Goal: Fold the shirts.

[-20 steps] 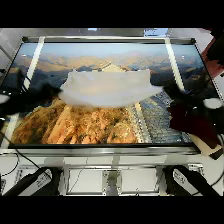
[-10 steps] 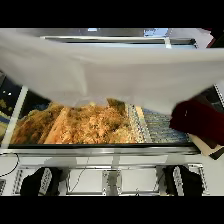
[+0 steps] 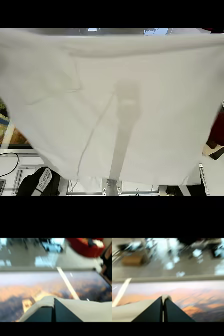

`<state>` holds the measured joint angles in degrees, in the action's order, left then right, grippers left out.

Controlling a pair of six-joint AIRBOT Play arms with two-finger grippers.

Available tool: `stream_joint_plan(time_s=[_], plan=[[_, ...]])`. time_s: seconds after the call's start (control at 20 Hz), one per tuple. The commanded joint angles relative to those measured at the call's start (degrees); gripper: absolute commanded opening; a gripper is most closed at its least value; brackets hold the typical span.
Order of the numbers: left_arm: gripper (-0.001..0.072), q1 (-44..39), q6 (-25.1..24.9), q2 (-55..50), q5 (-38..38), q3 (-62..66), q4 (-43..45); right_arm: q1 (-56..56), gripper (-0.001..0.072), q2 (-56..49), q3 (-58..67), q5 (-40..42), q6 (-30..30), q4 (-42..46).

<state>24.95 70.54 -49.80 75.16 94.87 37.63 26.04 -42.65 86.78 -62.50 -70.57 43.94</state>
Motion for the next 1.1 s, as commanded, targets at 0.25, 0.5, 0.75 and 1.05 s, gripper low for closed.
stream_joint_plan(time_s=[0.25, 0.5, 0.75, 1.05], plan=[[0.0006, -19.23, 6.73, -32.5, -13.09, -10.05, 27.12, -12.46, 0.0032, -32.35, -8.07, 1.55, 2.78, 1.55], [0.0007, -19.23, 9.6, -44.57, -19.58, -9.86, 24.74, -16.26, 0.0032, -45.88, -8.48, 14.51, 1.14, 2.86], [0.0007, -19.23, 8.28, -44.76, -3.78, -9.77, 25.2, -14.14, 0.0032, -46.51, -8.46, 15.82, 0.87, 4.48], [0.0006, -19.26, 6.1, -44.76, 13.62, -10.49, 26.69, -12.28, 0.0032, -46.51, -8.59, 7.17, -4.09, 15.5]])
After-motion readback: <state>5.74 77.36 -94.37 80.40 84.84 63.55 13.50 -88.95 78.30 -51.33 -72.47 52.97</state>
